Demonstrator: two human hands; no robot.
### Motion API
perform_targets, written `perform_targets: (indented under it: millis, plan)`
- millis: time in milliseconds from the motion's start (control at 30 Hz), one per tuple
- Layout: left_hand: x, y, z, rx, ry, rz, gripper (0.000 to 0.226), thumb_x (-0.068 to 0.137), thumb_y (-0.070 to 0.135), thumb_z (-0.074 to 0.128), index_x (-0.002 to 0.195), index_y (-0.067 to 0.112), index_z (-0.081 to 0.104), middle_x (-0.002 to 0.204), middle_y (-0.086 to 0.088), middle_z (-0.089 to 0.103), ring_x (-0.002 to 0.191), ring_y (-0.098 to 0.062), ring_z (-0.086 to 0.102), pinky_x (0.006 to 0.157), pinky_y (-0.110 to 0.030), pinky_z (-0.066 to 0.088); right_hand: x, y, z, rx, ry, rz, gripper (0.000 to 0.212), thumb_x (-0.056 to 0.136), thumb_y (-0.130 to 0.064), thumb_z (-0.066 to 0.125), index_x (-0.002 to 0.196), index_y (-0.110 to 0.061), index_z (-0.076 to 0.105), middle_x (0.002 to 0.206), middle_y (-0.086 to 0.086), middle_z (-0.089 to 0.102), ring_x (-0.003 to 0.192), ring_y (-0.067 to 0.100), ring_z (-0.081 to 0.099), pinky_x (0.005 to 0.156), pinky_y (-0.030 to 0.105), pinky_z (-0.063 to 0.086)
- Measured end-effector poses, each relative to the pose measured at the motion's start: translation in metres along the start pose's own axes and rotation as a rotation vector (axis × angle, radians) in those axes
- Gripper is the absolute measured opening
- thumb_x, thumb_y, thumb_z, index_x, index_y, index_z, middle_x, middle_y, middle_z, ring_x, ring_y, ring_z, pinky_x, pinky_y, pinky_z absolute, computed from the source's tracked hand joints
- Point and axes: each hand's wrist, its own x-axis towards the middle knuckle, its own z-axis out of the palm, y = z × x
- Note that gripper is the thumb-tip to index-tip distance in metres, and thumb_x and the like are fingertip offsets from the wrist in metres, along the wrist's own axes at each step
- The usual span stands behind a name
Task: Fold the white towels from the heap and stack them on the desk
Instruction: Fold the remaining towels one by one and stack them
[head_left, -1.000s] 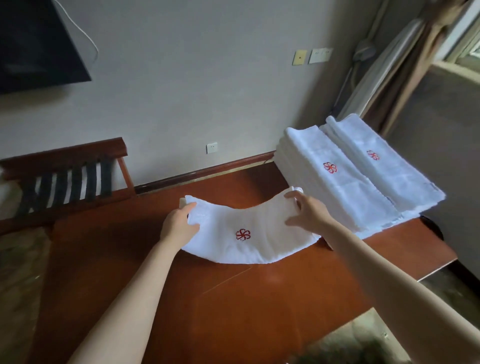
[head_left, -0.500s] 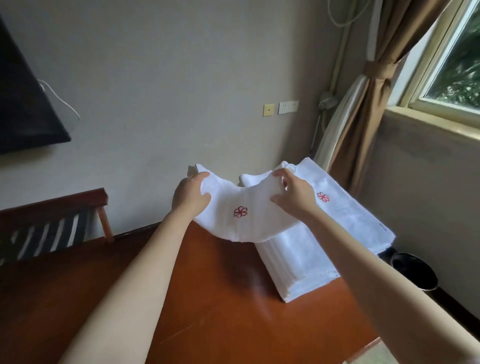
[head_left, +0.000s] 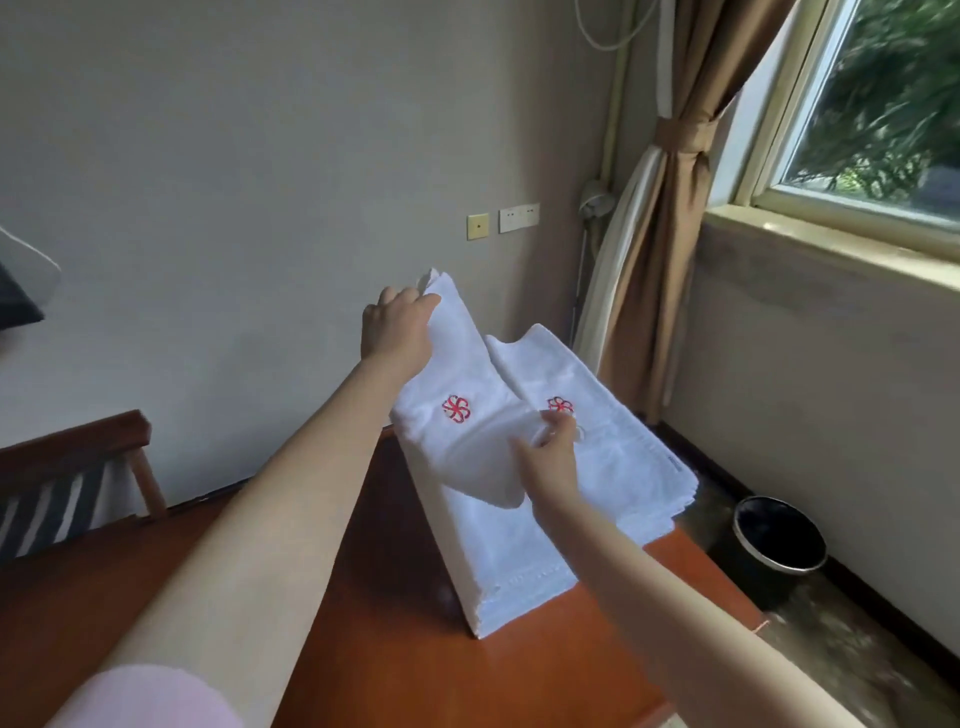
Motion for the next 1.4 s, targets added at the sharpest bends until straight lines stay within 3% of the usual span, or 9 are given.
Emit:
perform_targets:
  millis: [133, 400, 567, 700, 867, 967, 1200, 1300, 1400]
  plan:
    - [0.015, 0.024, 0.009, 0.068, -0.059, 0.130, 0.047, 0.078, -0.009, 0.041, 0.115, 0.018, 0.054, 0.114, -0.006, 0.051, 0.112, -0.029, 0.040, 0.083, -0.036, 0.034, -0.024, 0.039, -0.002, 0.042, -0.004, 0.147, 0.048, 0.080, -0.008, 0.055, 0.120, -0.029, 0.039, 0.094, -0.006, 0.048, 0.090, 0.022, 0.058, 0.083, 0.044, 0.054]
    - [0.016, 0.044, 0.042, 0.135, -0.095, 0.280, 0.044, 0.078, -0.006, 0.047, 0.114, 0.017, 0.055, 0.112, -0.007, 0.051, 0.111, -0.028, 0.041, 0.080, -0.035, 0.033, -0.042, 0.090, -0.014, -0.189, -0.118, 0.401, 0.048, 0.077, -0.006, 0.056, 0.120, -0.022, 0.041, 0.088, 0.003, 0.056, 0.058, 0.016, 0.056, 0.054, 0.027, 0.047]
    - [0.019, 0.037, 0.048, 0.169, -0.122, 0.299, 0.037, 0.074, -0.008, 0.048, 0.104, 0.015, 0.053, 0.108, -0.007, 0.050, 0.107, -0.027, 0.042, 0.074, -0.032, 0.029, -0.032, 0.087, -0.024, -0.822, -0.236, 0.226, 0.039, 0.079, -0.039, 0.056, 0.116, -0.030, 0.046, 0.087, -0.007, 0.060, 0.081, 0.018, 0.060, 0.063, 0.028, 0.043]
    - [0.019, 0.031, 0.055, 0.146, -0.119, 0.302, 0.038, 0.074, -0.009, 0.048, 0.104, 0.015, 0.052, 0.107, -0.006, 0.051, 0.105, -0.027, 0.042, 0.074, -0.032, 0.029, -0.002, 0.065, -0.028, -0.947, -0.165, 0.015, 0.032, 0.089, -0.041, 0.053, 0.115, -0.023, 0.059, 0.107, 0.000, 0.065, 0.094, 0.022, 0.062, 0.067, 0.028, 0.041]
    - [0.022, 0.017, 0.064, 0.118, -0.098, 0.276, 0.084, 0.077, -0.006, 0.050, 0.150, 0.022, 0.017, 0.115, -0.002, 0.051, 0.110, -0.025, 0.041, 0.079, -0.032, 0.031, 0.052, 0.039, -0.018, -0.873, -0.121, -0.134, 0.029, 0.088, -0.031, 0.055, 0.116, -0.022, 0.057, 0.104, 0.004, 0.067, 0.100, 0.025, 0.060, 0.070, 0.027, 0.037]
    - [0.029, 0.009, 0.072, 0.075, -0.065, 0.241, 0.091, 0.074, -0.009, 0.048, 0.150, 0.026, 0.011, 0.109, -0.001, 0.054, 0.107, -0.024, 0.042, 0.080, -0.032, 0.031, 0.101, 0.021, 0.001, -0.768, -0.147, -0.219, 0.040, 0.085, -0.027, 0.062, 0.123, -0.020, 0.051, 0.097, -0.002, 0.059, 0.101, 0.023, 0.059, 0.071, 0.029, 0.038]
    - [0.063, -0.017, 0.109, 0.075, -0.095, 0.093, 0.078, 0.083, 0.001, 0.054, 0.148, 0.023, 0.015, 0.114, 0.000, 0.057, 0.114, -0.024, 0.041, 0.085, -0.034, 0.030, 0.207, -0.012, 0.051, -0.320, -0.456, -0.061, 0.101, 0.076, -0.031, 0.080, 0.151, -0.020, 0.014, 0.140, 0.005, 0.039, 0.126, 0.021, 0.044, 0.096, 0.031, 0.040]
    - [0.079, -0.027, 0.131, 0.069, -0.129, 0.024, 0.076, 0.085, 0.004, 0.053, 0.149, 0.021, 0.015, 0.113, -0.001, 0.057, 0.113, -0.024, 0.042, 0.086, -0.034, 0.030, 0.233, -0.002, 0.072, -0.327, -0.537, -0.026, 0.087, 0.080, -0.029, 0.076, 0.148, -0.019, 0.023, 0.126, 0.005, 0.049, 0.113, 0.022, 0.054, 0.091, 0.034, 0.048]
    - [0.088, -0.035, 0.157, 0.103, -0.184, -0.035, 0.068, 0.089, 0.009, 0.052, 0.148, 0.020, 0.020, 0.120, -0.002, 0.054, 0.117, -0.024, 0.041, 0.090, -0.034, 0.030, 0.249, 0.013, 0.090, -0.416, -0.507, -0.084, 0.062, 0.083, -0.023, 0.069, 0.137, -0.019, 0.037, 0.096, -0.003, 0.054, 0.082, 0.014, 0.056, 0.065, 0.027, 0.049]
